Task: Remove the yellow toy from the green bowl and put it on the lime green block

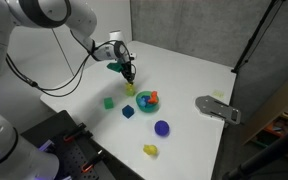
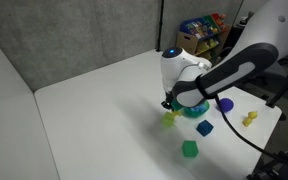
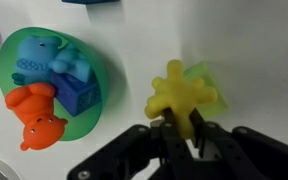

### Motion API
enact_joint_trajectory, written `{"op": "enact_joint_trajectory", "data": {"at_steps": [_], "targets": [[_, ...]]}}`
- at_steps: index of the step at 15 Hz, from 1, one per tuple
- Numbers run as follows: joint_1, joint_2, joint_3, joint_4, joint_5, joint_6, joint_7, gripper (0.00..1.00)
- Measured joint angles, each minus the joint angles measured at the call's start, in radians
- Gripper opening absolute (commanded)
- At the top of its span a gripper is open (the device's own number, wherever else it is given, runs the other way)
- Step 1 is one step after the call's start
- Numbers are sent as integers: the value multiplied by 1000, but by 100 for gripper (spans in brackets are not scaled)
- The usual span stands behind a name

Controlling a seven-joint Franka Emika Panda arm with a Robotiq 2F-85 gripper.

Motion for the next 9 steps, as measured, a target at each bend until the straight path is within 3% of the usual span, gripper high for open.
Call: {"op": "enact_joint_trajectory", "data": {"at_steps": [9], "targets": [[7,26,-1,22,-1,11,1,6]]}}
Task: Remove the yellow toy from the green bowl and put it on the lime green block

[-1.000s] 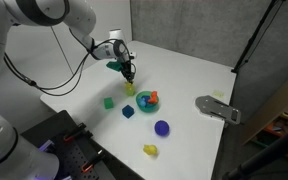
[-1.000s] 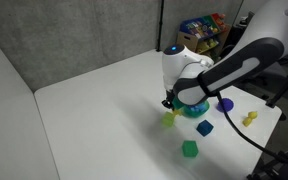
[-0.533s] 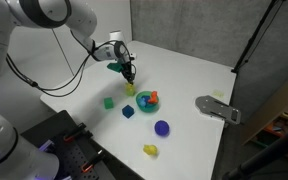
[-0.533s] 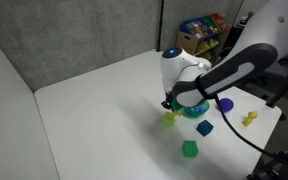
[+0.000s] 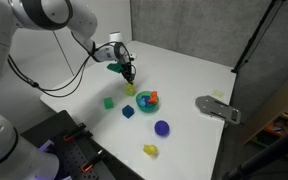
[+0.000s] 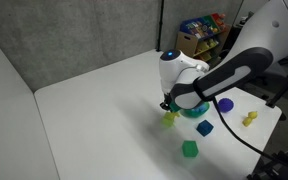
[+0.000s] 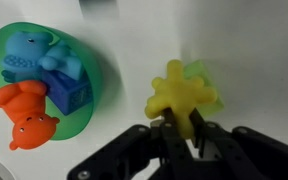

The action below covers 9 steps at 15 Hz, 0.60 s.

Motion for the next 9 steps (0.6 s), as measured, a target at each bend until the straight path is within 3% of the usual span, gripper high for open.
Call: {"op": "enact_joint_trajectory", "data": {"at_steps": [9], "targets": [[6,16,0,21,0,25,3,6]]}}
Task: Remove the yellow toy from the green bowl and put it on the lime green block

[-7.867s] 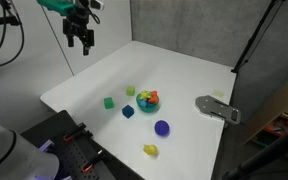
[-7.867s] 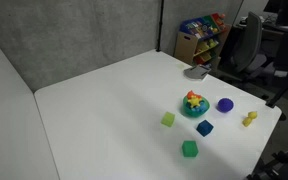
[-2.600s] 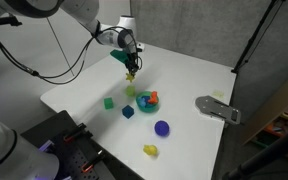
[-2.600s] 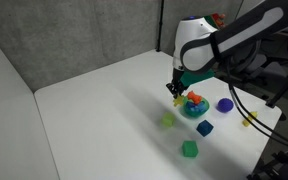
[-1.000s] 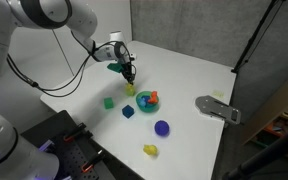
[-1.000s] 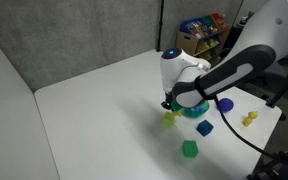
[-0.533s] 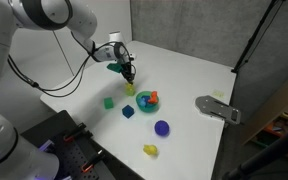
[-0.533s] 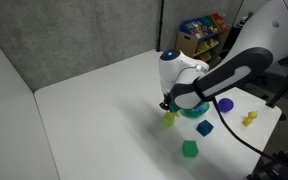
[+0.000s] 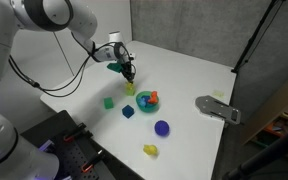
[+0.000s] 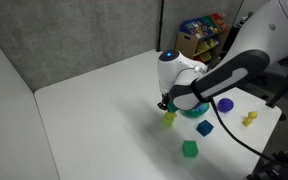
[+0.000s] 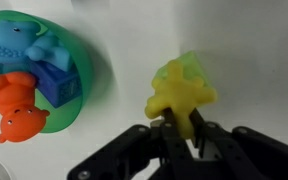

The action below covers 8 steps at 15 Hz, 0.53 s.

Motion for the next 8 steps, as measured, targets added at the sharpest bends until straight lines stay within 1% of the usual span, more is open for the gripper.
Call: {"op": "enact_joint_trajectory", "data": {"at_steps": [1,2,3,4,5,8], "targets": [[0,4,0,2,0,1,1,7],[0,8,0,3,0,2,3,44],[0,11,0,4,0,3,4,44],[0,13,0,5,0,3,5,46],[0,13,0,5,0,3,7,51],[0,12,-1,13,0,3,7,76]]}}
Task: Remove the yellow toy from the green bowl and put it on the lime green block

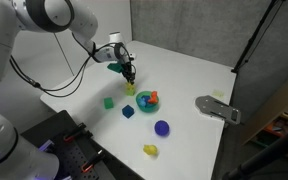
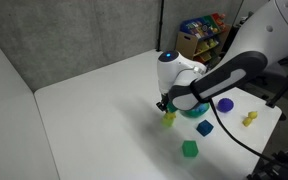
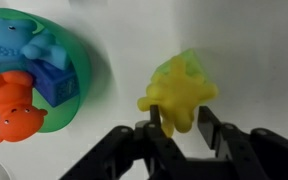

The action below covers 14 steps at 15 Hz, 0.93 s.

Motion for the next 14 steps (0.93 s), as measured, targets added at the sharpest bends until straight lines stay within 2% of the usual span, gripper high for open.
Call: {"op": "enact_joint_trajectory", "data": {"at_steps": [3,11,14], "targets": [[0,-17,-1,8,0,0,0,98],[-7,-144,-1,-10,0,0,-1,100],[-53,-209,27,-61,28,-16,-45,100]]}}
